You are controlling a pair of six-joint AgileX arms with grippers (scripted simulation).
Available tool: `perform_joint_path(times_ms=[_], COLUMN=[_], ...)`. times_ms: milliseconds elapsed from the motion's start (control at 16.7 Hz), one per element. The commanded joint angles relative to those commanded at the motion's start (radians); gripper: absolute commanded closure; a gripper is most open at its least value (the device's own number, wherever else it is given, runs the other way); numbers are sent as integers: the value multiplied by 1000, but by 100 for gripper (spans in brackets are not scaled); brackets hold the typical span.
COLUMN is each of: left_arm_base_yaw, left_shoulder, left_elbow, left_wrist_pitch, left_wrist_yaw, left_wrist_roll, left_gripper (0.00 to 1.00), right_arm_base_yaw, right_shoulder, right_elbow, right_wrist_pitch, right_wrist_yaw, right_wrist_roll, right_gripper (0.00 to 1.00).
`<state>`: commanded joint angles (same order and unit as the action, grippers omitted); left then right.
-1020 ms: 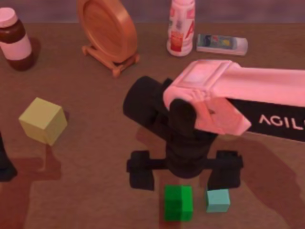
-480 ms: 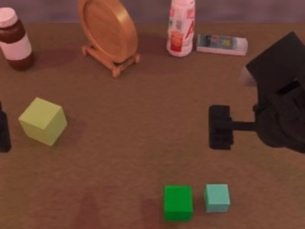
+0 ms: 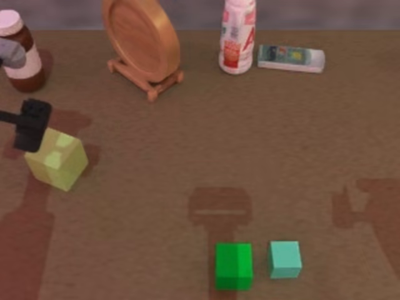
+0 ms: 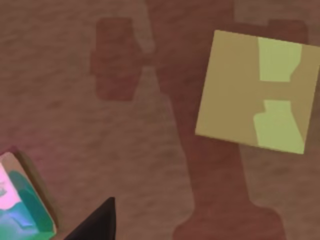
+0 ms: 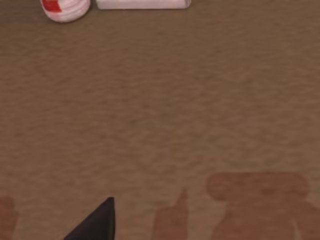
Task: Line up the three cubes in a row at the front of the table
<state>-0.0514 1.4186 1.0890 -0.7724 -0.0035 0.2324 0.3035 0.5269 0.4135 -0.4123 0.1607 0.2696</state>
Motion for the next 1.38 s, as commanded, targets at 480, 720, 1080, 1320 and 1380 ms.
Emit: perform_joint_path(times_ms=[480,720,1080,1320,1380], left_arm_base_yaw=[-34,-40,-35,-38,-38], left_shoulder=[558,649,648,694,712], left_elbow=[451,534,528,457,430], left_wrist_pitch=[-306,-354,-348,-231,-178], left_wrist_yaw=[3,5,5,6,6], left_wrist_roll=[94,110,110,112,112], left_gripper=[0,0,0,0,0], right_arm_base_yaw=[-253,-294,-294,-294,-294], right_shoulder=[-451,-527,-527,-527,-527], right_elbow=[-366,-414,-414,-414,-414], right_wrist_pitch=[344,412,412,412,412], right_wrist_yaw=[-123,-161,-161,-161,-161], right_wrist_roll=[-239,-270,-270,-270,-270], right_gripper=[0,0,0,0,0])
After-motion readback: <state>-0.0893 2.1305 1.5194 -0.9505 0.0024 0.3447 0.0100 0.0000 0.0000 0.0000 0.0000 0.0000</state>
